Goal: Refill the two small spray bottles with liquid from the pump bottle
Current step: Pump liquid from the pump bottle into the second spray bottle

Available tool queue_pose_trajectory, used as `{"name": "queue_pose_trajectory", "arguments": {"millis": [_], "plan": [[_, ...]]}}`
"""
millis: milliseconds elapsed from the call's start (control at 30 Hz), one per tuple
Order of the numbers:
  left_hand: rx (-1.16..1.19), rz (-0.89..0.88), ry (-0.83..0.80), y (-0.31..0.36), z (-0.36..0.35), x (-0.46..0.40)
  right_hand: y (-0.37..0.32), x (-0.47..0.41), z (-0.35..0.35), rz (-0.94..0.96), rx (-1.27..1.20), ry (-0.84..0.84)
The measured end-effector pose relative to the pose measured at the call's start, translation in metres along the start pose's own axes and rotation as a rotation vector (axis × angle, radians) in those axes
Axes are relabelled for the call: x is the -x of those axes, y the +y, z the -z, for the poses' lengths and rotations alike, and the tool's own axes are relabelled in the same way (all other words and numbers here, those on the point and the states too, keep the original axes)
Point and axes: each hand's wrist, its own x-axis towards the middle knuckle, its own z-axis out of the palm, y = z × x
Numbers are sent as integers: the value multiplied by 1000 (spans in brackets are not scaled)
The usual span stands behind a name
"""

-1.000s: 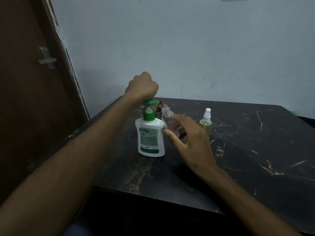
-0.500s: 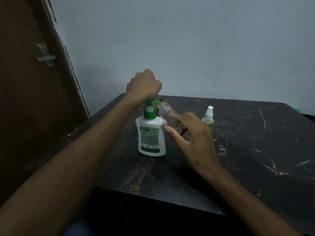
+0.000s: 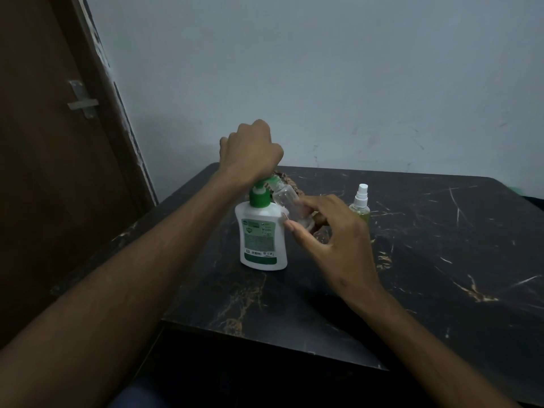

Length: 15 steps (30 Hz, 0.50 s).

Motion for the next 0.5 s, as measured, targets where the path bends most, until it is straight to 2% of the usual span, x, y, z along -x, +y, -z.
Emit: {"name": "queue_pose_trajectory", "arguments": {"millis": [500], "plan": [[-52, -32, -42, -1, -1, -5, 7, 2, 4, 46, 50, -32]]}}
